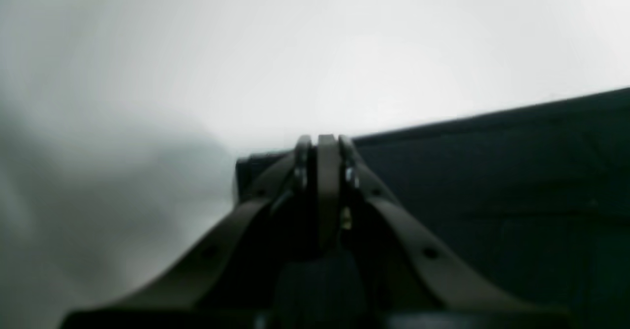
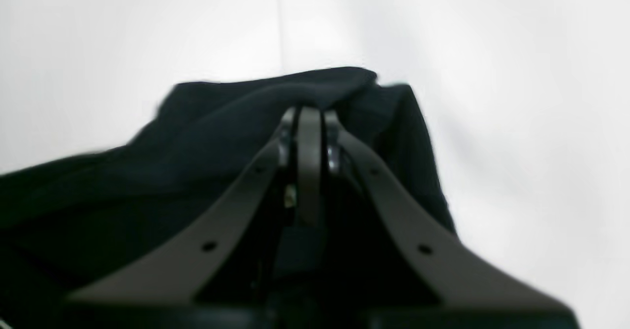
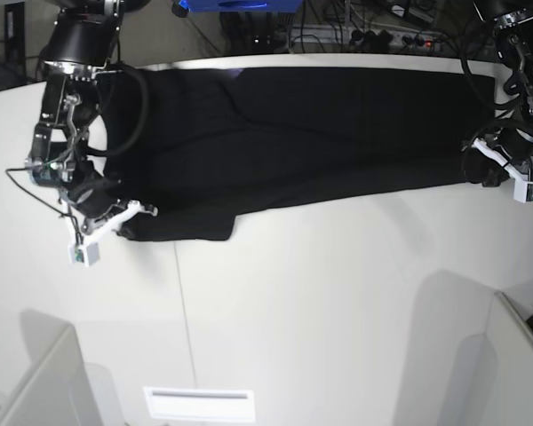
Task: Fold the T-shirt properly
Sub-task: 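Grasp both hem corners and fold them up onto the collar, then release the hem and reposition both grippers on the folded edges, then grasp the folded strip ends with both grippers and pull them apart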
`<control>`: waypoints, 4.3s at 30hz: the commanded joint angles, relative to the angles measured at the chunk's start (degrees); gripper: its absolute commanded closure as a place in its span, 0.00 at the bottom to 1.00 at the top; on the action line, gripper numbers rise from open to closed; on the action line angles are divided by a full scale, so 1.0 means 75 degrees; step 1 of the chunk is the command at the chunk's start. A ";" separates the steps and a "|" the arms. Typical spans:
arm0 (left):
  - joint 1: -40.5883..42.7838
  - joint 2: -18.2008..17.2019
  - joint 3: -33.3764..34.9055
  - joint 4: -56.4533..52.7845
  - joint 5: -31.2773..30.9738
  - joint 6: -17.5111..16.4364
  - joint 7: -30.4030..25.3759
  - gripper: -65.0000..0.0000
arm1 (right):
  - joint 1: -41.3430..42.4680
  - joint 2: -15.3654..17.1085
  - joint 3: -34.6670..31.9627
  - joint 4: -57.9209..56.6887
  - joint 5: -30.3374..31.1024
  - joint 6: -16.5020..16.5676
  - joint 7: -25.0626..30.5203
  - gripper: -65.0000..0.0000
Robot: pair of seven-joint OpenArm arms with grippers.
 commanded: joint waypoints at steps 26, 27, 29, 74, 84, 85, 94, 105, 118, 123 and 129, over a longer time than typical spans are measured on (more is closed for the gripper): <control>0.1247 -0.0170 -0.0564 0.0962 -0.0072 -0.0027 -0.0147 1.00 | -0.2058 -0.0112 0.0890 0.2205 0.0717 0.0027 -0.0885 1.00; 0.1329 -0.0182 -0.0564 0.0962 -0.0072 -0.0027 -0.0147 1.00 | -0.2117 -0.0089 0.0960 0.2205 0.0951 0.0027 -0.0885 1.00; 0.1458 -0.0170 -0.0541 0.0962 -0.0072 -0.0027 -0.0147 1.00 | -0.2246 -0.0089 0.1253 0.2205 0.1280 0.0027 -0.0885 1.00; 0.2115 0.0076 -0.0939 0.0399 -0.0061 -0.0027 -0.0159 0.38 | -0.3336 -0.0265 0.1675 0.1994 0.1244 0.0039 -0.0826 0.60; 0.2068 0.0768 -0.2006 0.1243 -0.0084 -0.0039 -0.0182 0.48 | -0.3465 -0.0429 0.1792 0.2181 0.1256 0.0578 -0.0146 0.83; 0.1986 0.0861 -0.1994 0.1255 -0.0084 -0.0039 -0.0206 0.60 | -0.3465 -0.0429 0.1593 0.2169 0.1256 0.0953 0.0006 0.94; 0.1271 0.1108 -0.1361 -0.0175 -0.0014 0.0008 -0.0194 1.00 | -0.3324 -0.0370 0.0866 0.1466 0.1221 0.0367 0.0252 1.00; 0.0251 0.1155 -0.0553 -0.1429 0.1803 -0.0016 -0.0217 1.00 | -0.2480 -0.0147 0.0866 -0.0480 0.1197 0.0297 0.0264 1.00; -0.1261 0.1166 -0.0295 -0.1734 0.2272 0.0020 -0.0147 1.00 | -0.0581 0.0345 0.0749 -0.2660 0.1197 0.0285 0.0897 1.00; -0.1343 0.1131 -0.0295 -0.1652 0.2260 0.0020 -0.0147 1.00 | -0.0195 0.0439 0.0749 -0.2718 0.1209 0.0285 0.0838 1.00; -0.1249 0.1155 -0.0353 -0.0914 0.2202 -0.0016 -0.0147 1.00 | -0.0253 0.0380 0.0796 -0.1406 0.1256 0.0309 0.0346 1.00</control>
